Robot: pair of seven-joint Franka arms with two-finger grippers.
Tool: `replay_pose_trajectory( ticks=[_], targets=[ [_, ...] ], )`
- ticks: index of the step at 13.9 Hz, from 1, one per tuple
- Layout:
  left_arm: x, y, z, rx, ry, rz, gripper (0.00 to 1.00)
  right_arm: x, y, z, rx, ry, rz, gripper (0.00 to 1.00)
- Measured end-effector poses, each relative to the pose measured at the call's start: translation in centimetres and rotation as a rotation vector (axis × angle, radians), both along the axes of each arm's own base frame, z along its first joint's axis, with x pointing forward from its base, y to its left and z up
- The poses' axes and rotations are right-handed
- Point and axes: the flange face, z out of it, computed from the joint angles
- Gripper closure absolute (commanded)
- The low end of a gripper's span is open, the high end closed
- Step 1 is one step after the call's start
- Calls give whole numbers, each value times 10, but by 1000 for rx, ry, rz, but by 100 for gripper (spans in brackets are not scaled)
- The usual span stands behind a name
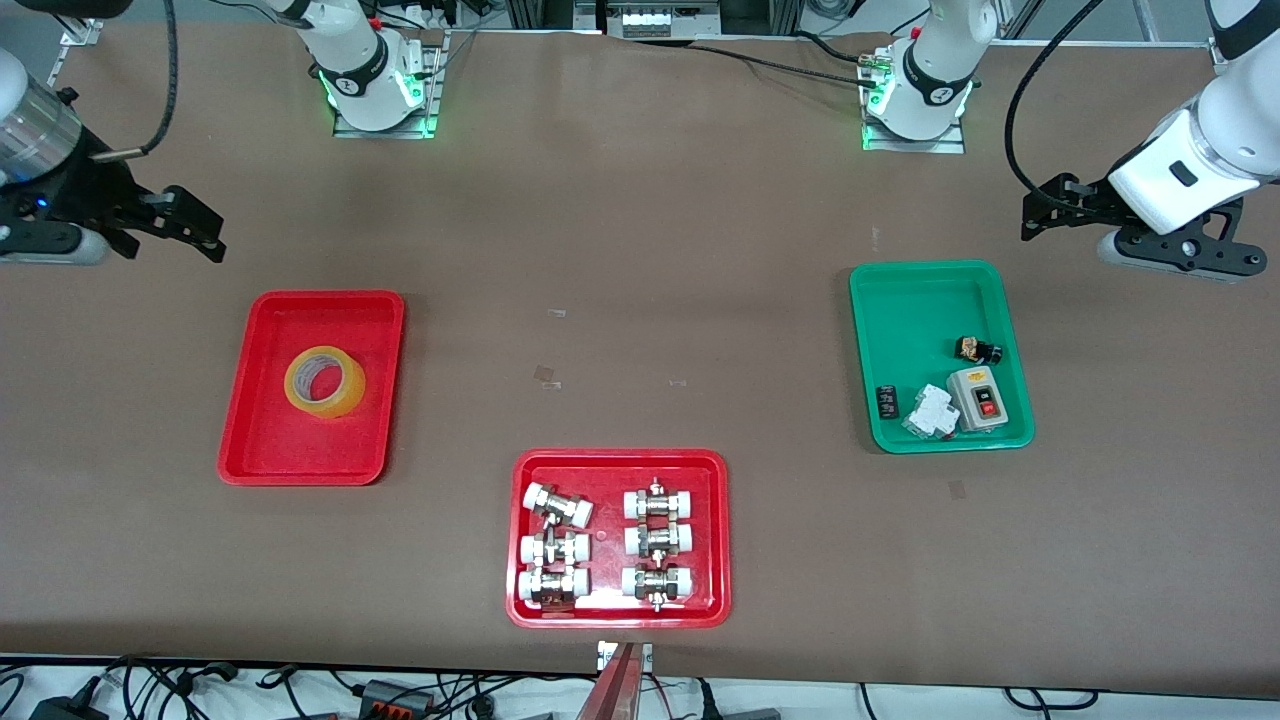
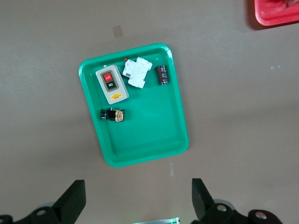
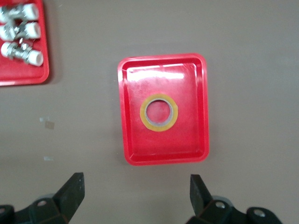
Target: Left arm passes tape to right arm into tray
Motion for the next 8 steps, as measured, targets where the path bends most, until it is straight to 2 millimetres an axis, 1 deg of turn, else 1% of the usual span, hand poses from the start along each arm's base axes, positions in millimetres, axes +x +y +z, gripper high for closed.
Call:
replay_pose_trajectory(
  ticks=[2, 5, 8],
  targets=[
    [1, 1, -6, 0, -4, 2, 0, 3, 0, 8, 4, -10, -37, 0],
    [1, 10, -14, 1, 3, 19, 0, 3, 1, 13, 13, -7, -31, 0],
    [-1, 10, -10, 3, -5, 20, 0, 3, 1, 15, 14, -9, 18, 0]
  ],
)
